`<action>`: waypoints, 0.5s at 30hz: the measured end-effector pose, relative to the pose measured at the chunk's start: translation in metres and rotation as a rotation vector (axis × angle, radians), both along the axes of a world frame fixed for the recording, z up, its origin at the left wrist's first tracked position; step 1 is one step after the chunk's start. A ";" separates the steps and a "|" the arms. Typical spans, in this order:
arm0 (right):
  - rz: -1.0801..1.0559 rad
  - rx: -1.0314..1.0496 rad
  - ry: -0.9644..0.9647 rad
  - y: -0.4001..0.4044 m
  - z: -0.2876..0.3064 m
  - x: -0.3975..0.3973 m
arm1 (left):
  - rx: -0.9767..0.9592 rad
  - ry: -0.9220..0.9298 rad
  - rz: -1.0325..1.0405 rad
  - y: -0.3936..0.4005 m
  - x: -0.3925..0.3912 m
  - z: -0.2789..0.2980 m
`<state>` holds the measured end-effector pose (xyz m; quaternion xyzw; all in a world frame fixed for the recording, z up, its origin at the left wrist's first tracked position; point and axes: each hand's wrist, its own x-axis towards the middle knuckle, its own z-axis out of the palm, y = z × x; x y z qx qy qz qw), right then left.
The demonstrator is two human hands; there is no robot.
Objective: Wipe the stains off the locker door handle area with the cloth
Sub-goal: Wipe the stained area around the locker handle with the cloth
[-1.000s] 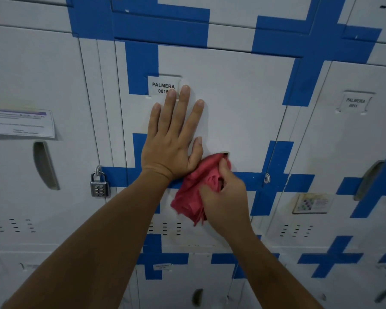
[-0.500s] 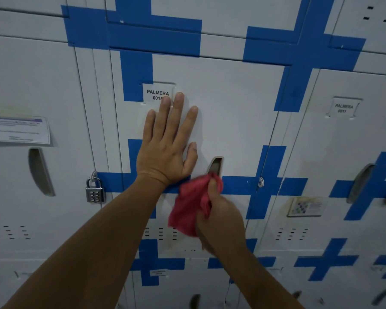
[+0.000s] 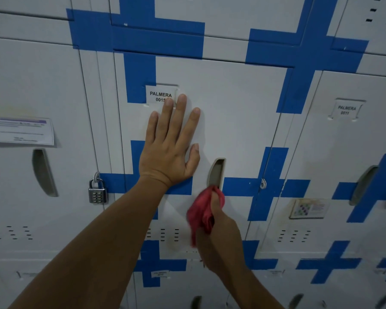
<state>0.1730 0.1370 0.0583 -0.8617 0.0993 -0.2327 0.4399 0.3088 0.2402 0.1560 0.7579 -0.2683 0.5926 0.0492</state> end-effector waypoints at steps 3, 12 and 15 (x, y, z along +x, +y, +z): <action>0.035 0.077 -0.026 -0.003 0.024 0.008 | 0.001 0.004 0.008 0.000 -0.001 0.001; 0.066 0.060 0.087 -0.003 0.005 0.002 | 0.002 0.007 0.016 0.000 -0.001 0.001; 0.079 0.031 0.051 -0.007 0.024 0.005 | 0.005 0.007 0.026 0.000 -0.001 0.001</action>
